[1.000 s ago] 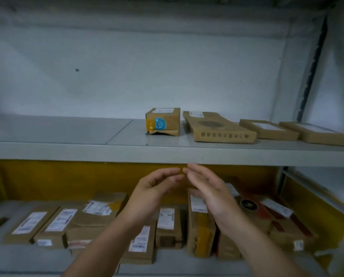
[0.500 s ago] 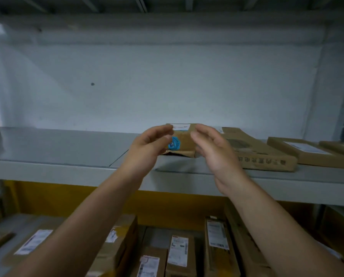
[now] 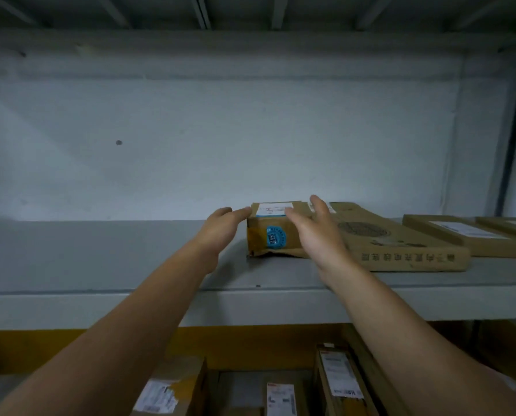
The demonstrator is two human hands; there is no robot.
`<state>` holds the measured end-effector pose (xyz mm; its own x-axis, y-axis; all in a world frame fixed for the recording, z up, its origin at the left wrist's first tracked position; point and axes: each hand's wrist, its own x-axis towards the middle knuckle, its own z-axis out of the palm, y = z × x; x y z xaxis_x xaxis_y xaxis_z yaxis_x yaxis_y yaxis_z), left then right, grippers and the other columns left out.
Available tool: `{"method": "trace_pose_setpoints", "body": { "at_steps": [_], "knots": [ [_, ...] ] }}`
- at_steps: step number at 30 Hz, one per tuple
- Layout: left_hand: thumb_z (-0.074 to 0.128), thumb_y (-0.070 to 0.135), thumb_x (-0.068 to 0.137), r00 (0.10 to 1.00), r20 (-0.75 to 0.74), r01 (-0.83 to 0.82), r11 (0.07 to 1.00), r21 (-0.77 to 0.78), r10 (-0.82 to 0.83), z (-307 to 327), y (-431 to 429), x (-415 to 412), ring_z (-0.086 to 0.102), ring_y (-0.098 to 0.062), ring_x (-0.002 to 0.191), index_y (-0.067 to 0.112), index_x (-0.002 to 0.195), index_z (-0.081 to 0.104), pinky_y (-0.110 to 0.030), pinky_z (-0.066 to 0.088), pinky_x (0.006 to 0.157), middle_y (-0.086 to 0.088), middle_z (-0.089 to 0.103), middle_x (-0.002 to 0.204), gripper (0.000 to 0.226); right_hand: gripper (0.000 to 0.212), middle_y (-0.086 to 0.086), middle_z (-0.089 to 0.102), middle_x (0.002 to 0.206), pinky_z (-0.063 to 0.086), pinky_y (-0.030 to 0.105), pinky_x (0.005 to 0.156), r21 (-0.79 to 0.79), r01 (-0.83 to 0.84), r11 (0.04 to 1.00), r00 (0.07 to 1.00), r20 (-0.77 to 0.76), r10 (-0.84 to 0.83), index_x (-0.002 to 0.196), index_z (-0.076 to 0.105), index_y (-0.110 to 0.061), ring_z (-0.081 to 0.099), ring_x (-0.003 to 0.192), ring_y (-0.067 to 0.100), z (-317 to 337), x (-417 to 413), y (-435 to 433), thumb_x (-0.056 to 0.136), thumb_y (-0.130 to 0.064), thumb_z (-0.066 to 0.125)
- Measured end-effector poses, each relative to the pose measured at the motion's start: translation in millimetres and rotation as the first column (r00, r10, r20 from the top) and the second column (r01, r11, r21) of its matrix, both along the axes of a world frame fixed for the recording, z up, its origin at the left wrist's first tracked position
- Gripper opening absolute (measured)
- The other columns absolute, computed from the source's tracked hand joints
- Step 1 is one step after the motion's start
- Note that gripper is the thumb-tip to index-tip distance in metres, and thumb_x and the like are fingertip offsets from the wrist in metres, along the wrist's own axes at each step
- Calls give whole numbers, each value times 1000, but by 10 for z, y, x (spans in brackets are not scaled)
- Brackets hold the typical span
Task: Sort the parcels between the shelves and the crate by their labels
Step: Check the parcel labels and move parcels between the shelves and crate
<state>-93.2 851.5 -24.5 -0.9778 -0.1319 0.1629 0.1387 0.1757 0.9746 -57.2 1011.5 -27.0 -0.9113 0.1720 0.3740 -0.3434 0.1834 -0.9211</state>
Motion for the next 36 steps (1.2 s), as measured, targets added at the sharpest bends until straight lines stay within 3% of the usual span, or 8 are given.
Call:
{"method": "trace_pose_setpoints", "body": {
  "at_steps": [5, 9, 11, 14, 20, 24, 28, 36],
  "knots": [
    [56, 43, 93, 988, 46, 145, 990, 0, -144, 4, 37, -183, 53, -16, 112, 14, 131, 54, -30, 43, 97, 2, 56, 127, 47, 63, -4, 40, 149, 39, 15, 75, -77, -12, 997, 997, 76, 18, 152, 24, -26, 48, 117, 10, -30, -68, -94, 98, -37, 53],
    [53, 26, 96, 980, 5, 199, 977, 82, -200, -36, 22, -162, 64, -11, 98, 14, 123, 60, -28, 50, 90, -2, 68, 113, 30, 16, -16, 62, 109, 44, 12, 62, -154, -49, 987, 998, 24, 53, 114, 53, -33, 59, 90, -2, -94, -92, -130, 99, -30, 53],
    [52, 16, 96, 974, -41, 228, 965, 132, -225, -41, -41, -118, 63, -8, 96, 17, 124, 59, -24, 50, 81, 1, 69, 114, 29, 11, -17, 65, 108, 47, 16, 71, -166, -70, 984, 997, -29, 66, 106, 57, -38, 61, 97, 0, -124, -98, -128, 99, -31, 53],
    [53, 5, 93, 969, -105, 242, 952, 187, -226, -51, -151, -17, 63, -7, 95, 22, 128, 52, -18, 49, 68, 2, 66, 118, 39, 20, -13, 67, 109, 47, 17, 74, -201, -79, 976, 995, -71, 66, 117, 58, -33, 62, 98, 0, -156, -94, -107, 97, -29, 56],
    [56, -9, 85, 952, -146, 299, 927, 227, -271, -124, -325, 128, 63, -20, 106, 32, 118, 48, -33, 55, 79, -1, 63, 121, 54, 16, 0, 74, 102, 54, 22, 70, -272, -86, 958, 994, -82, 66, 109, 60, -11, 71, 90, 10, -167, -126, -88, 94, -17, 59],
    [58, -16, 80, 943, -125, 328, 927, 180, -309, -153, -381, 168, 60, -19, 109, 30, 114, 43, -26, 58, 71, 0, 59, 122, 59, 9, -3, 74, 99, 54, 28, 76, -162, -79, 984, 993, -102, 62, 100, 64, -15, 70, 95, 14, -184, -97, -85, 92, -20, 63],
    [58, -18, 80, 949, -122, 301, 950, 81, -290, -189, -380, 186, 59, -12, 108, 20, 113, 42, -21, 57, 68, 3, 60, 115, 53, 12, -1, 75, 95, 53, 23, 68, -256, -105, 961, 991, -112, 78, 100, 59, -15, 72, 89, 12, -192, -109, -69, 90, -12, 64],
    [56, -18, 81, 956, -98, 281, 959, 30, -277, -187, -368, 212, 60, -9, 96, 12, 116, 41, -22, 58, 69, 5, 61, 111, 48, 13, 1, 75, 95, 54, 32, 81, -274, -107, 956, 991, -112, 78, 97, 61, -14, 71, 93, 18, -209, -150, -49, 87, -7, 66]
  ]
}}
